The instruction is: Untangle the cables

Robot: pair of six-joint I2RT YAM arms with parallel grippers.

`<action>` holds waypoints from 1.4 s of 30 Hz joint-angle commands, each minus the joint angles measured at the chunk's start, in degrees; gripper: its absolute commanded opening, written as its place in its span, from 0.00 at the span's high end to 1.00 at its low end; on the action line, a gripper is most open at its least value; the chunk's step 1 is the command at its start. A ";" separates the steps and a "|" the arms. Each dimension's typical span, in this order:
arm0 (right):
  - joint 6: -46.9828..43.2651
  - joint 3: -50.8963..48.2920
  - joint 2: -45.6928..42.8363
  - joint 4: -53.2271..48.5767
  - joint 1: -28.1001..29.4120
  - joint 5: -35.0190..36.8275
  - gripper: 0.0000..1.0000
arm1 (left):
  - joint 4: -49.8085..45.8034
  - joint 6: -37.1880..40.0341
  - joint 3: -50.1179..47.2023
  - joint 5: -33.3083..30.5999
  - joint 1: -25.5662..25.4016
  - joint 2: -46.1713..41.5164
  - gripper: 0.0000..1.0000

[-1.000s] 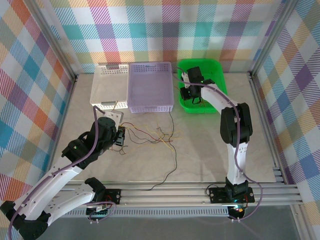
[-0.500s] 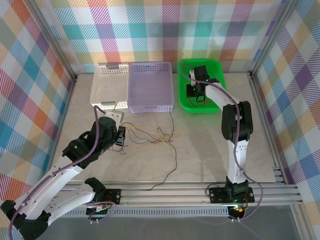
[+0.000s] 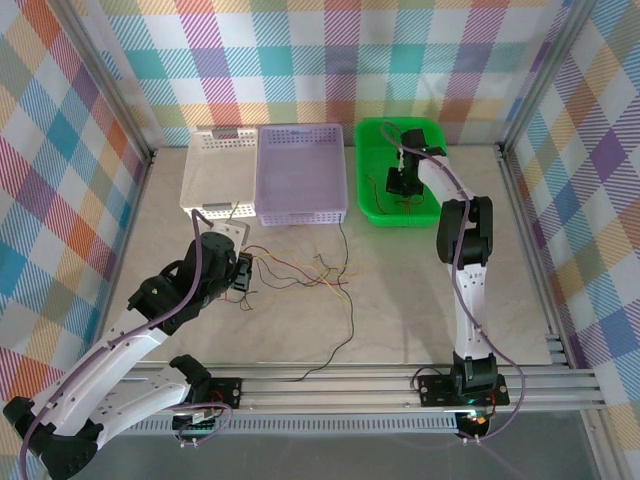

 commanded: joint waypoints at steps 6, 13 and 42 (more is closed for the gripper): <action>3.14 1.53 -8.39 -4.46 0.46 1.87 0.82 | 0.84 0.59 0.47 0.62 0.54 -0.32 1.00; 6.50 -10.68 -24.61 2.96 0.55 -0.76 0.56 | 0.75 0.50 0.41 1.44 0.54 -0.80 1.00; -13.37 -73.44 -65.53 49.10 37.50 -13.39 0.36 | -1.27 -4.60 11.28 18.12 0.28 12.11 1.00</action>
